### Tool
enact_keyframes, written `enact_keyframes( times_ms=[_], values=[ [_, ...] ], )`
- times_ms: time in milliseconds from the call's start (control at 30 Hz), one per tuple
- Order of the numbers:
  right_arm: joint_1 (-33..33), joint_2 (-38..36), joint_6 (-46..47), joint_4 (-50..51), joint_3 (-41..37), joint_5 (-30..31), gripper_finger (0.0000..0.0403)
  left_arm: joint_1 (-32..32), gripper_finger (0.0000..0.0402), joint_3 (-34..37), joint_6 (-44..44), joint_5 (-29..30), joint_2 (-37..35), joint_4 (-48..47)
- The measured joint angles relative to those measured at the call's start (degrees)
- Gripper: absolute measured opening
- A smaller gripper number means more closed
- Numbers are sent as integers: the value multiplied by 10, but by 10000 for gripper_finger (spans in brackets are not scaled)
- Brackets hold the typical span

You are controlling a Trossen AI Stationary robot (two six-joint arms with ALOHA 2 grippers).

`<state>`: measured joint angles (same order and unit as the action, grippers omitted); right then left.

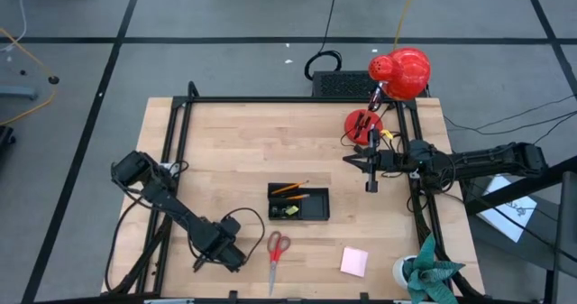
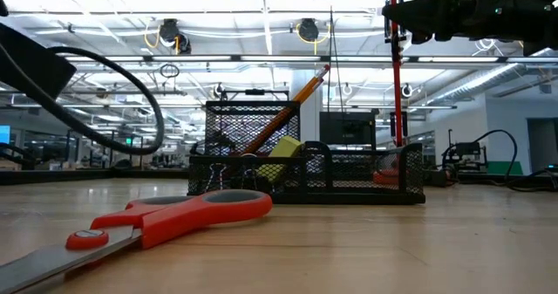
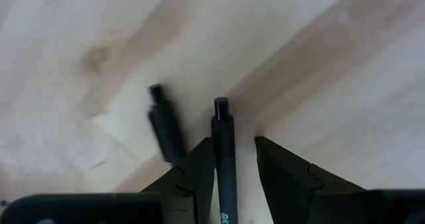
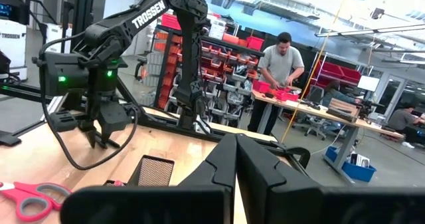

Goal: Pick and place office supplies into organizer
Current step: Put the black pen into the black desk organizer

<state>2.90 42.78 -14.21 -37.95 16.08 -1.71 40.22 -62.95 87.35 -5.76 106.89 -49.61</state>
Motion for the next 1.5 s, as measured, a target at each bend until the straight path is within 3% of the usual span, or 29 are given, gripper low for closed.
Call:
enact_keyframes(
  times_ms=[200, 400, 667, 900, 1200, 1367, 1500],
  values=[
    [0, 0, 0, -2, 0, 0, 4, 7, 104, -2, -30, 10, 19, 35],
    [0, 0, 5, -1, 0, -1, 4, 11, 18, -2, -35, 37, 15, 38],
    [0, 0, 5, 0, 0, -1, 4, 13, 28, -16, -73, 105, 16, 67],
    [0, 0, 3, -2, 0, -1, 4, 5, 11, -71, -161, 308, 11, 90],
    [0, 0, 4, -4, 0, -1, 4, 2, 12, -110, -301, 504, -59, 83],
    [0, 0, 1, -4, 0, -1, 4, -14, 13, -107, -495, 645, -95, 185],
    [0, 0, 1, -4, 0, -1, 4, -43, 21, -82, -723, 672, -112, 353]
  ],
)
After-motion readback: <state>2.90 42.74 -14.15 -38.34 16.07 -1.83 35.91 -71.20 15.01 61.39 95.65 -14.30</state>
